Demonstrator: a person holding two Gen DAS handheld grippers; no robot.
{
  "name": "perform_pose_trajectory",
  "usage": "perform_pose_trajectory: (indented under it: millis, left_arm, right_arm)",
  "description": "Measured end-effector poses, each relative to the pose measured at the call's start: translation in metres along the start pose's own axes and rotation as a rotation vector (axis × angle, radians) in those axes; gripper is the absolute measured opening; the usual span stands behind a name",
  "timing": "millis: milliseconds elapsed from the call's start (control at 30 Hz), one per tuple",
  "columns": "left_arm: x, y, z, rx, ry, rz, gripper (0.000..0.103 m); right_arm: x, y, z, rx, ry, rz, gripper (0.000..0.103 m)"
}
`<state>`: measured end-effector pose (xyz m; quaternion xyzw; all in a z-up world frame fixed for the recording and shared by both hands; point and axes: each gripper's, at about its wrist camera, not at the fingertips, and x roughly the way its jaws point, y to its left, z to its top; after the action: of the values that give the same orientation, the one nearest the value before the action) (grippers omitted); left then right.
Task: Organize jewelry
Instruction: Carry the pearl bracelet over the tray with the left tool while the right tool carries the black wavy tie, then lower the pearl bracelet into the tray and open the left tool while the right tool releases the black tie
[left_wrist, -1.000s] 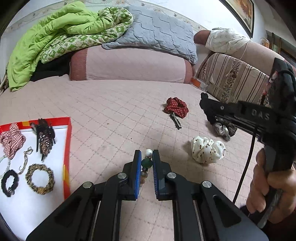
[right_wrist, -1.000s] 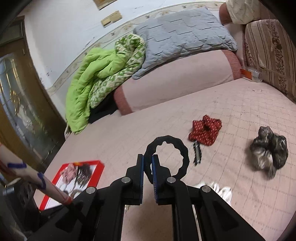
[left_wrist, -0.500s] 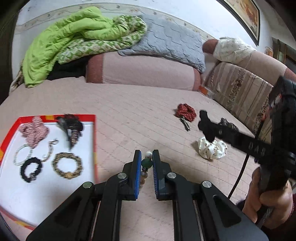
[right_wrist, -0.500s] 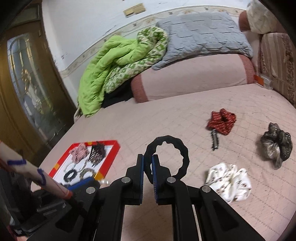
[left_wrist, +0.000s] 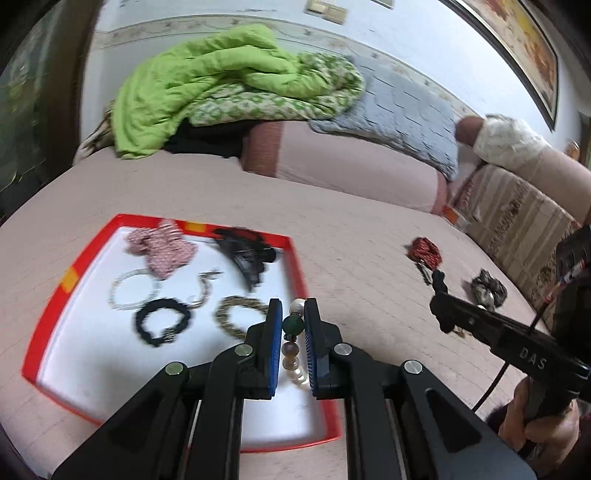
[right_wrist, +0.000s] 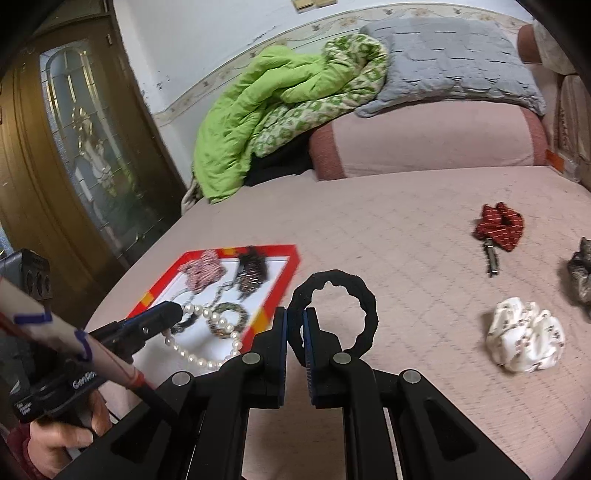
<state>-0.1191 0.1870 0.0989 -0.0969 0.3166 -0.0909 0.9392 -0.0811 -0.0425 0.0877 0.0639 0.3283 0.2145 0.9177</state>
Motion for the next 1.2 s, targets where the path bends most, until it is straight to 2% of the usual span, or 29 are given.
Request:
perform_pose_trajectory:
  millis: [267,533,733,967,1200]
  left_arm:
    - [-0.023,0.051,-0.003,-0.076,-0.016,0.054,0.011]
    - [-0.029,0.095,-0.009,-0.149,-0.009,0.103,0.011]
    - [-0.023,0.123,-0.015,-0.221,0.033,0.127,0.011]
    - [-0.017,0.138,-0.016,-0.262,0.047,0.171,0.011]
    - [-0.011,0.144,-0.015,-0.259,0.062,0.218,0.011]
  right_arm:
    - [0.014,0.047,-0.004,-0.051,0.047,0.088,0.01]
    - [0.042,0.092,-0.011,-0.109,0.125,0.169,0.01]
    - [0.07,0.116,-0.018,-0.136,0.209,0.204,0.01]
    - [0.099,0.125,-0.028,-0.133,0.29,0.213,0.01]
    - [0.118,0.133,-0.031,-0.142,0.34,0.22,0.011]
